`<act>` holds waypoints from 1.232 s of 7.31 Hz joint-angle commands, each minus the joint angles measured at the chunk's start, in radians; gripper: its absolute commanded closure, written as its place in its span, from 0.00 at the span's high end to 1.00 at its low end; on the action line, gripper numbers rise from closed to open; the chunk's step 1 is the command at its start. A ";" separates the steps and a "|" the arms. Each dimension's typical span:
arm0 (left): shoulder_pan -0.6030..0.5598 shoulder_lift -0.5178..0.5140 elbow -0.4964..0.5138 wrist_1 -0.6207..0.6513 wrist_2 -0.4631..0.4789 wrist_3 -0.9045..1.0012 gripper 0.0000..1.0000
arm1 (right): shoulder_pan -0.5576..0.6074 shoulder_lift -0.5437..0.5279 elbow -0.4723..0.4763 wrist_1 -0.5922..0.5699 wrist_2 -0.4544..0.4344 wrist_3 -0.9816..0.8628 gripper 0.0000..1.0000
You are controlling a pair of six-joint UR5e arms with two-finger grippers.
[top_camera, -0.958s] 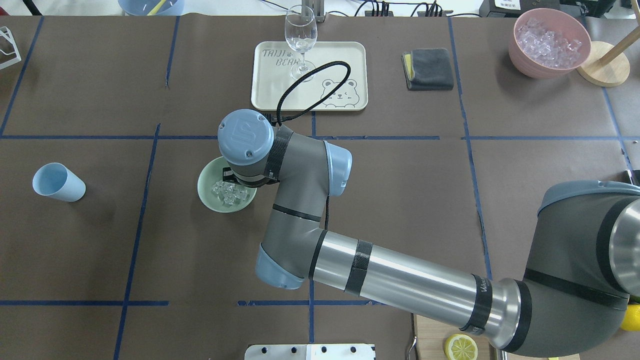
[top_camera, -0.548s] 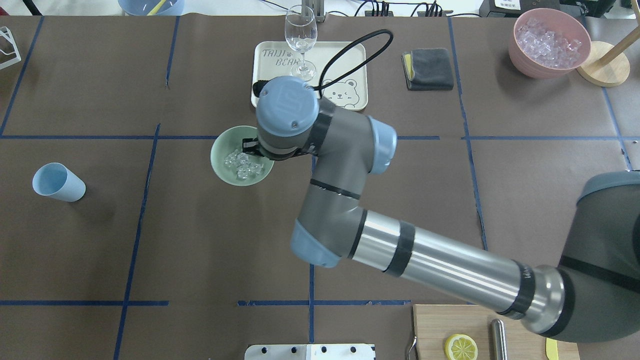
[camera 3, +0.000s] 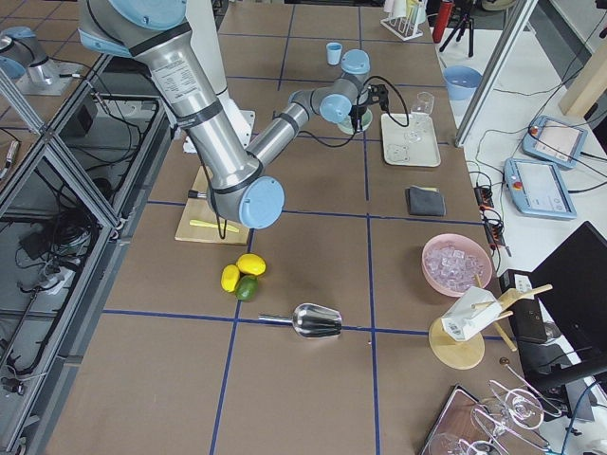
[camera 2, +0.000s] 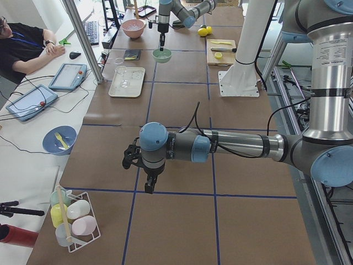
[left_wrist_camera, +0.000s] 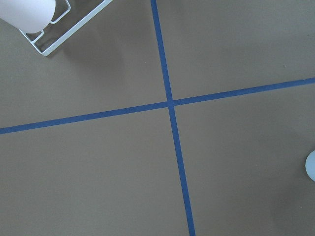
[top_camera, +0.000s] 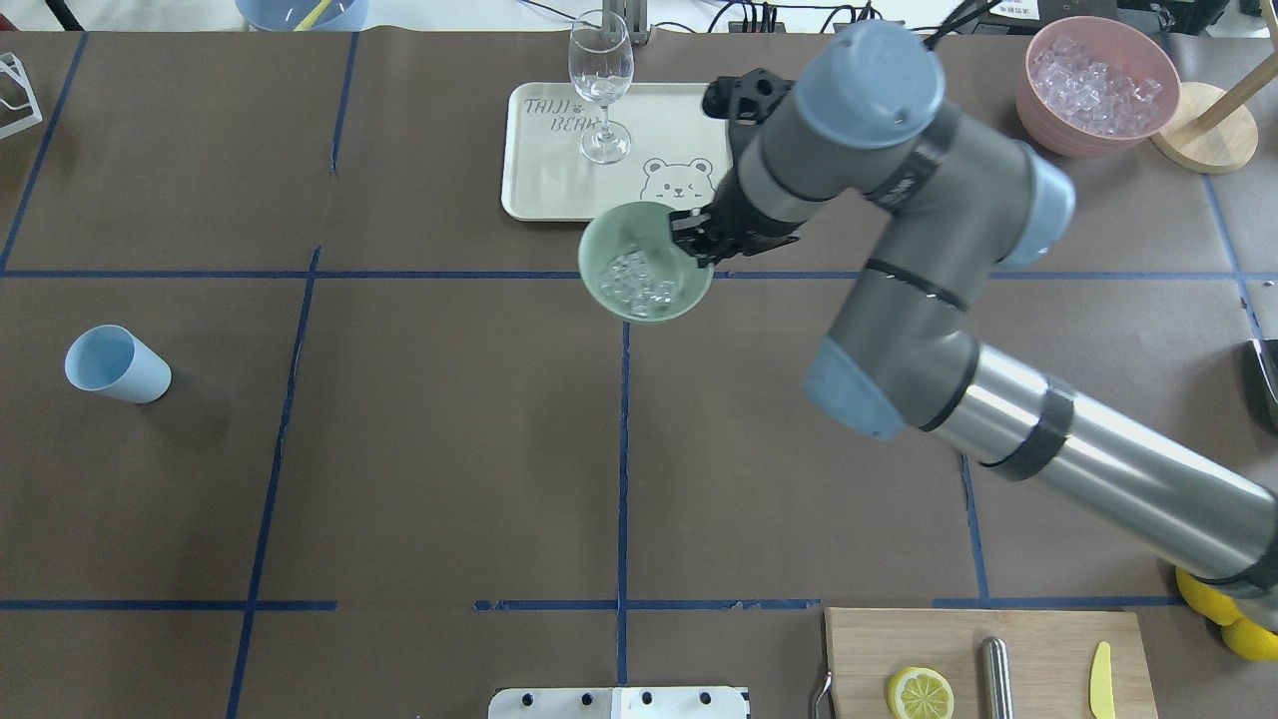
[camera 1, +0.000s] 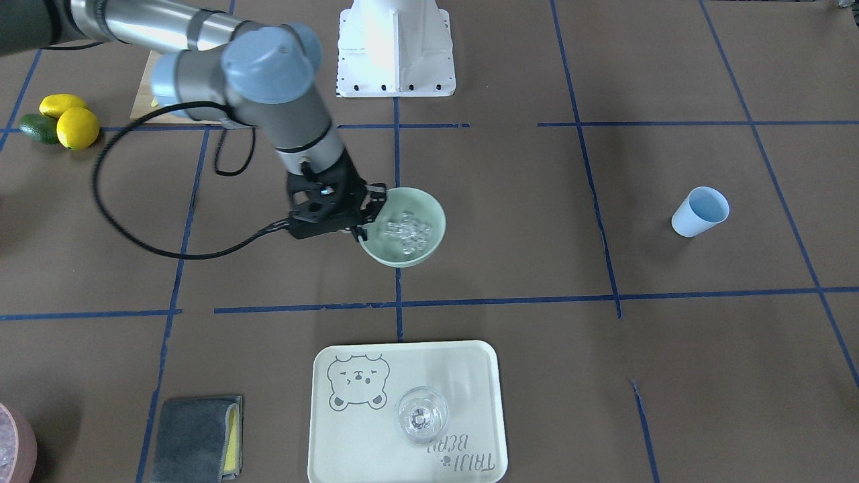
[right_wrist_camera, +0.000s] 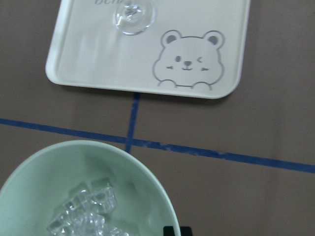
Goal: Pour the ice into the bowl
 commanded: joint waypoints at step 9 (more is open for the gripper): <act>0.002 0.001 -0.003 -0.002 -0.002 0.002 1.00 | 0.229 -0.584 -0.205 0.584 0.186 -0.470 0.00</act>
